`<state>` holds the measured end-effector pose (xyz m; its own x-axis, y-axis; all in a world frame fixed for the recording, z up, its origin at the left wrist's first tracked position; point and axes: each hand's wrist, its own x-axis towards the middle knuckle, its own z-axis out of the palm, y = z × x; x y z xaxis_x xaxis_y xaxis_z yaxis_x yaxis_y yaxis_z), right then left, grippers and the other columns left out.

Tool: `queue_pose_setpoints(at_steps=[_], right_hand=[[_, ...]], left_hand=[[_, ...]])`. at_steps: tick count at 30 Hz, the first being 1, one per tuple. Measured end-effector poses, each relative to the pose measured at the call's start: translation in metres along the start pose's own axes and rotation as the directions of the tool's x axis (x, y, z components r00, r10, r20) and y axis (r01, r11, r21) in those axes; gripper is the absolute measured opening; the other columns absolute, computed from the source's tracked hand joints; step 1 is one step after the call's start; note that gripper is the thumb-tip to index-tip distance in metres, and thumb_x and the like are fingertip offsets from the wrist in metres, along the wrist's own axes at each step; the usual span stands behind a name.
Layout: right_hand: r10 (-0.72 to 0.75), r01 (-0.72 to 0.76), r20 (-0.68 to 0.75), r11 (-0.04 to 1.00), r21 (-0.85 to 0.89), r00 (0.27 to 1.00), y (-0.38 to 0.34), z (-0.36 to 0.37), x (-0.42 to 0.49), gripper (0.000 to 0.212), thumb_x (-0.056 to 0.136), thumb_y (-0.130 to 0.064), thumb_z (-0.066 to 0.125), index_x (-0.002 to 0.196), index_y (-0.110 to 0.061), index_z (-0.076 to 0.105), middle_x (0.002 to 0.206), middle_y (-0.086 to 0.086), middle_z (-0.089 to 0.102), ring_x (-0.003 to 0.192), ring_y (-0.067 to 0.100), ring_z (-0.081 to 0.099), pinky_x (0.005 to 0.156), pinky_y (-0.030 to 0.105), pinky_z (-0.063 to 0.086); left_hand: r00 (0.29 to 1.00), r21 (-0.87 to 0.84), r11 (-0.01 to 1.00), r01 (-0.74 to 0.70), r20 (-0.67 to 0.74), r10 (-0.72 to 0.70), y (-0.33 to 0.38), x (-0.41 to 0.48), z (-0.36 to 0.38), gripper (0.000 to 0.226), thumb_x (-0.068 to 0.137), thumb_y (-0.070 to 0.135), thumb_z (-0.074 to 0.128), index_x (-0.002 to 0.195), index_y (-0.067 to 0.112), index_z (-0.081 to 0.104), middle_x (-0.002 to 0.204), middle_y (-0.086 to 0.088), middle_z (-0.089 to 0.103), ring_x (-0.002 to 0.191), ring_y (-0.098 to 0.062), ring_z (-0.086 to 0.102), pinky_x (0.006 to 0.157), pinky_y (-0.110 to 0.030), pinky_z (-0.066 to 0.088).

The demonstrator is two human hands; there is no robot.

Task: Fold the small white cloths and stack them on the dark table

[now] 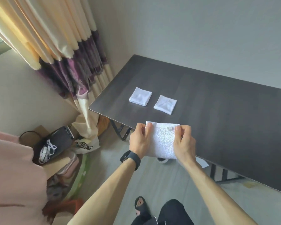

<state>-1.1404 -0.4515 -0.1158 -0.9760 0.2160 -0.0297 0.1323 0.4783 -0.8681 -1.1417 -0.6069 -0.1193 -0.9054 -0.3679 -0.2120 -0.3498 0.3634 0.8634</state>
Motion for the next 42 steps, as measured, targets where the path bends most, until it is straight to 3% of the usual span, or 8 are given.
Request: queue_pose_setpoints(at_steps=[7, 12, 22, 31, 37, 40, 42], right_hand=[[0.119, -0.120, -0.031, 0.992, -0.034, 0.992, 0.018, 0.025, 0.116, 0.027, 0.104, -0.037, 0.037, 0.097, -0.013, 0.046, 0.072, -0.006, 0.058, 0.066, 0.011, 0.055, 0.058, 0.034, 0.034], [0.230, -0.228, 0.022, 0.972, -0.057, 0.973, 0.044, 0.048, 0.193, 0.026, 0.104, -0.039, 0.034, 0.095, -0.017, 0.044, 0.072, -0.002, 0.059, 0.067, 0.020, 0.057, 0.062, 0.040, 0.046], [0.404, -0.399, 0.055, 0.913, -0.082, 0.913, 0.089, 0.107, 0.307, 0.024, 0.104, -0.042, 0.030, 0.097, -0.022, 0.042, 0.075, 0.000, 0.061, 0.071, 0.023, 0.059, 0.065, 0.044, 0.051], [0.500, -0.494, -0.013, 0.852, -0.174, 0.866, 0.123, 0.148, 0.337, 0.025, 0.104, -0.040, 0.027, 0.098, -0.019, 0.040, 0.075, -0.001, 0.060, 0.070, 0.022, 0.058, 0.062, 0.043, 0.049], [0.497, -0.500, -0.087, 0.817, -0.288, 0.863, 0.130, 0.158, 0.342, 0.021, 0.105, -0.039, 0.029, 0.103, -0.023, 0.043, 0.071, -0.008, 0.057, 0.062, 0.015, 0.054, 0.052, 0.032, 0.035], [0.487, -0.494, -0.110, 0.804, -0.331, 0.866, 0.133, 0.159, 0.344, 0.023, 0.105, -0.040, 0.030, 0.108, -0.023, 0.046, 0.071, -0.010, 0.056, 0.061, 0.004, 0.050, 0.050, 0.027, 0.032], [0.483, -0.494, -0.127, 0.797, -0.347, 0.867, 0.135, 0.161, 0.345, 0.025, 0.105, -0.041, 0.030, 0.110, -0.024, 0.048, 0.069, -0.012, 0.055, 0.061, 0.006, 0.050, 0.054, 0.030, 0.034]], left_hand=[[0.987, 0.058, 0.998, 0.022, 0.160, -0.031, 0.025, 0.123, 0.053, 0.042, 0.094, 0.060, 0.044, 0.078, 0.021, 0.046, 0.071, 0.010, 0.054, 0.061, -0.011, 0.044, 0.057, -0.028, 0.040], [0.970, 0.141, 0.987, 0.078, 0.220, -0.108, 0.029, 0.199, 0.092, 0.040, 0.094, 0.060, 0.044, 0.079, 0.023, 0.046, 0.069, 0.011, 0.052, 0.059, -0.011, 0.044, 0.057, -0.027, 0.039], [0.939, 0.309, 0.948, 0.083, 0.295, -0.179, 0.016, 0.328, 0.154, 0.036, 0.098, 0.054, 0.042, 0.087, 0.021, 0.049, 0.074, 0.009, 0.056, 0.064, -0.010, 0.050, 0.057, -0.027, 0.039], [0.891, 0.426, 0.904, -0.018, 0.417, -0.179, -0.023, 0.388, 0.187, 0.033, 0.100, 0.053, 0.036, 0.092, 0.023, 0.046, 0.079, 0.006, 0.061, 0.070, -0.013, 0.057, 0.057, -0.028, 0.041], [0.885, 0.416, 0.907, -0.065, 0.444, -0.140, -0.034, 0.399, 0.194, 0.032, 0.102, 0.050, 0.034, 0.093, 0.021, 0.044, 0.076, 0.003, 0.060, 0.070, -0.020, 0.058, 0.054, -0.029, 0.038], [0.888, 0.427, 0.901, -0.076, 0.440, -0.133, -0.039, 0.401, 0.197, 0.032, 0.101, 0.055, 0.031, 0.091, 0.026, 0.041, 0.076, 0.002, 0.061, 0.072, -0.023, 0.060, 0.059, -0.034, 0.044], [0.893, 0.446, 0.892, -0.077, 0.428, -0.138, -0.042, 0.403, 0.200, 0.034, 0.100, 0.058, 0.029, 0.090, 0.028, 0.040, 0.076, 0.001, 0.061, 0.072, -0.024, 0.060, 0.062, -0.036, 0.048]])
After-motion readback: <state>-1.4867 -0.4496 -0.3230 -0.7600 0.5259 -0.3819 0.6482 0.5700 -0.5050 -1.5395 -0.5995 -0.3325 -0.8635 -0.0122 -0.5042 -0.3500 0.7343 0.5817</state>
